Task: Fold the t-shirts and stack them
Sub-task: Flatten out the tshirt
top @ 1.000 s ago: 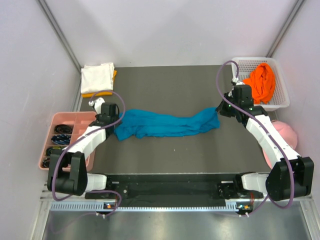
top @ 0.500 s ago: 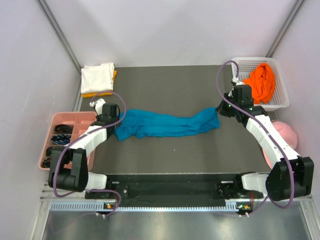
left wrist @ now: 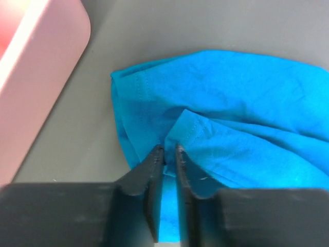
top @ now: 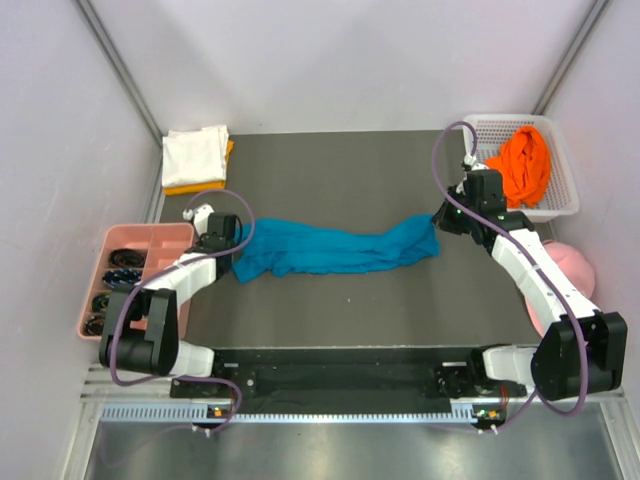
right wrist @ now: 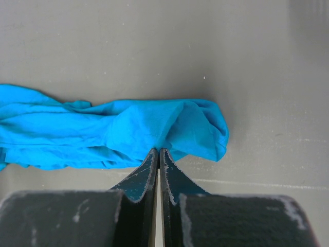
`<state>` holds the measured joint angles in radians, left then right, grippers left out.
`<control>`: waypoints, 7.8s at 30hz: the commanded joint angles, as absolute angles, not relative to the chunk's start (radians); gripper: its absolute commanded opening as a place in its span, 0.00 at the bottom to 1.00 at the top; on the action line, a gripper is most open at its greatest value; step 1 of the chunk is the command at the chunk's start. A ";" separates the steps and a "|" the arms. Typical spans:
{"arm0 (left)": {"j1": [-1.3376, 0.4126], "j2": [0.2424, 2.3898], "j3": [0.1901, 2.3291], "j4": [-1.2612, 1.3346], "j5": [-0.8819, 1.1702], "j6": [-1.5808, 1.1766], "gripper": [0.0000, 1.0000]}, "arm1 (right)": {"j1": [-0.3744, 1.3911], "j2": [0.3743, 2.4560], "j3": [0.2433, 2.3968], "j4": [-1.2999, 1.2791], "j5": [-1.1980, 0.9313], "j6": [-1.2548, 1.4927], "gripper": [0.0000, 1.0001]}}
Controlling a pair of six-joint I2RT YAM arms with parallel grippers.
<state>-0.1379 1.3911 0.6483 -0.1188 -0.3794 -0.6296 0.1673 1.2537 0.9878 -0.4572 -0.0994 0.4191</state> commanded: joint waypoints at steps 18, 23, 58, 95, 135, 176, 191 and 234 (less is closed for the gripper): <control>-0.124 1.243 0.746 -0.192 -0.350 -0.598 0.00 | 0.169 1.255 0.997 -0.445 -0.104 0.410 0.00; -0.100 1.209 0.718 -0.192 -0.301 -0.603 0.00 | 0.169 1.256 0.997 -0.443 -0.106 0.410 0.00; 0.095 1.149 0.400 0.230 0.196 -0.710 0.83 | 0.169 1.261 0.997 -0.437 -0.127 0.403 0.00; 0.169 1.200 0.400 0.311 0.175 -0.667 0.75 | 0.169 1.270 0.996 -0.443 -0.130 0.402 0.00; 0.169 1.154 0.344 0.265 0.241 -0.681 0.69 | 0.169 1.269 0.992 -0.440 -0.138 0.405 0.00; 0.169 1.192 0.413 0.282 0.192 -0.664 0.63 | 0.169 1.273 0.999 -0.448 -0.135 0.399 0.00; 0.169 1.220 0.402 0.322 0.235 -0.695 0.60 | 0.170 1.273 0.997 -0.449 -0.133 0.399 0.00; 0.169 1.230 0.501 0.217 0.236 -0.698 0.00 | 0.169 1.269 0.999 -0.449 -0.133 0.403 0.00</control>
